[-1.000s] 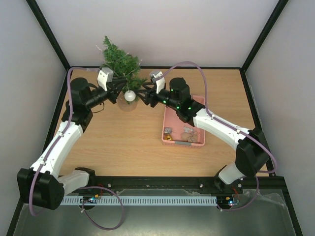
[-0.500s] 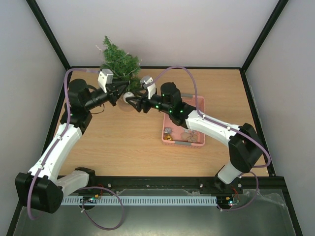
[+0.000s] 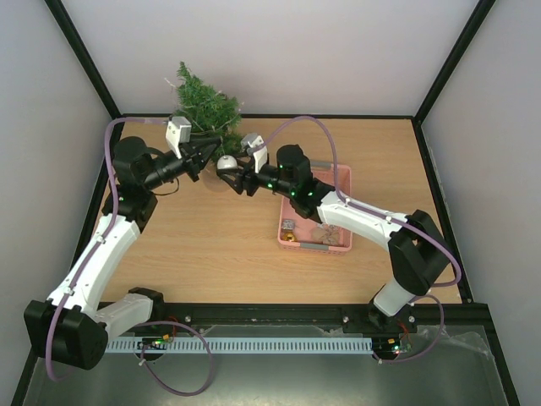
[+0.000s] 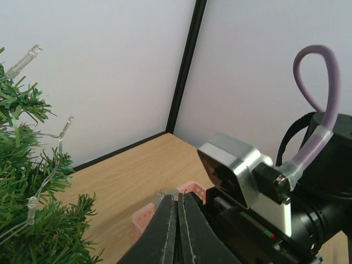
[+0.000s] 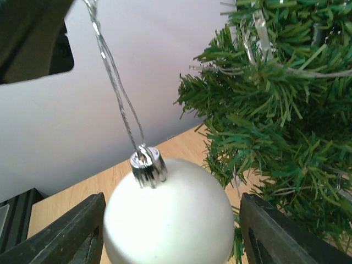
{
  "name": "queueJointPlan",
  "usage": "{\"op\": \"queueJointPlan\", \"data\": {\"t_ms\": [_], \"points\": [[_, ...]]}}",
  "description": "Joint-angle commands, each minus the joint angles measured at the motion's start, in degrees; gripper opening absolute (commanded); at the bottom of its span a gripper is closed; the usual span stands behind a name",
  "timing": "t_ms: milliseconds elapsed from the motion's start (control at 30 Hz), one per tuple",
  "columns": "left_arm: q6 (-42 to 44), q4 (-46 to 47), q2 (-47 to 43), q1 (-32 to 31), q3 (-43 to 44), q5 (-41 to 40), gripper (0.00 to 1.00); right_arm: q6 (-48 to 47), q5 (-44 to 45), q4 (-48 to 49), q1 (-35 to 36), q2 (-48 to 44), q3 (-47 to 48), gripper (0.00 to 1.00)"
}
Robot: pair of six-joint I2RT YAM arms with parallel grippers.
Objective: Decorate the small christmas tree
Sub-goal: Hang the decoration item on the Christmas tree.
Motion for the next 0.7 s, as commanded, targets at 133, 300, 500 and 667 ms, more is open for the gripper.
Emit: {"op": "queueJointPlan", "data": {"t_ms": [133, 300, 500, 667], "points": [[-1.0, 2.1, -1.3, -0.2, 2.1, 1.0, 0.02, -0.2, -0.1, 3.4, 0.1, -0.7, -1.8, 0.56], [0.9, 0.6, -0.7, -0.2, 2.2, -0.7, 0.02, 0.3, 0.0, 4.3, 0.1, -0.9, -2.3, 0.49], [4.4, -0.8, 0.7, -0.1, 2.8, -3.3, 0.02, -0.4, 1.6, 3.2, 0.1, -0.6, -0.7, 0.46], [5.6, -0.5, 2.7, 0.1, 3.1, -3.9, 0.03, -2.0, 4.1, 0.8, 0.1, 0.1, 1.8, 0.46]]}}
